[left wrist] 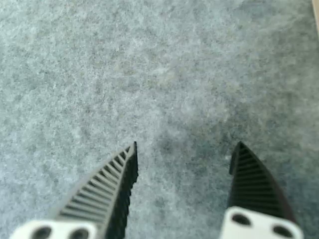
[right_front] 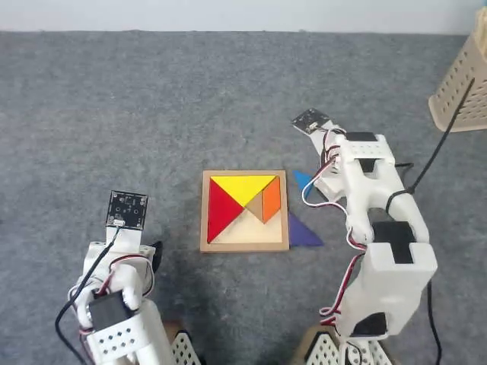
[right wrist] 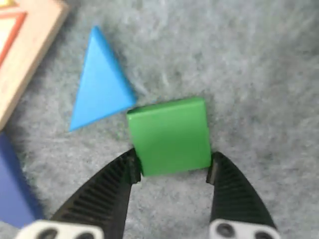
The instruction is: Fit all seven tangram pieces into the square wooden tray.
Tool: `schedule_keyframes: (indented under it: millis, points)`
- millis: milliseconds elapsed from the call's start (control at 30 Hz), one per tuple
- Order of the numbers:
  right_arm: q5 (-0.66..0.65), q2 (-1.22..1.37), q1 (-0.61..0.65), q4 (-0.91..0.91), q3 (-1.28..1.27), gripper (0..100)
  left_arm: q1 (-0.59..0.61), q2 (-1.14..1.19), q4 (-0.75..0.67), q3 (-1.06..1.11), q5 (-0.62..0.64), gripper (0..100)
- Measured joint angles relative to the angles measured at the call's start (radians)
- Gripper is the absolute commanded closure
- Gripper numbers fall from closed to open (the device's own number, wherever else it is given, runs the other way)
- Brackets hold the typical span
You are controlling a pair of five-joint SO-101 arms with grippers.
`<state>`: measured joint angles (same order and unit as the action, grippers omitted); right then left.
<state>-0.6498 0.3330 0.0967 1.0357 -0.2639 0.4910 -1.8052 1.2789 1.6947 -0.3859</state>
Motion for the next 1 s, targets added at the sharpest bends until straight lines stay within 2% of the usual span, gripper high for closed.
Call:
schedule_keyframes:
  millis: [200, 433, 667, 833, 1000]
  points:
    - [0.081, -0.026, 0.0, 0.003, 0.0, 86.5, 0.0, 0.0, 0.0, 0.0, 0.0, 72]
    - [0.235, -0.232, 0.026, 0.138, -0.002, 86.5, 0.0, 0.0, 0.0, 0.0, 0.0, 72]
    - [0.39, -0.391, 0.256, 0.259, -0.021, 86.5, 0.0, 0.0, 0.0, 0.0, 0.0, 72]
    - [0.477, -0.397, 0.439, 0.173, -0.167, 86.5, 0.0, 0.0, 0.0, 0.0, 0.0, 72]
    - [0.494, -0.397, 0.494, 0.121, -0.233, 86.5, 0.0, 0.0, 0.0, 0.0, 0.0, 72]
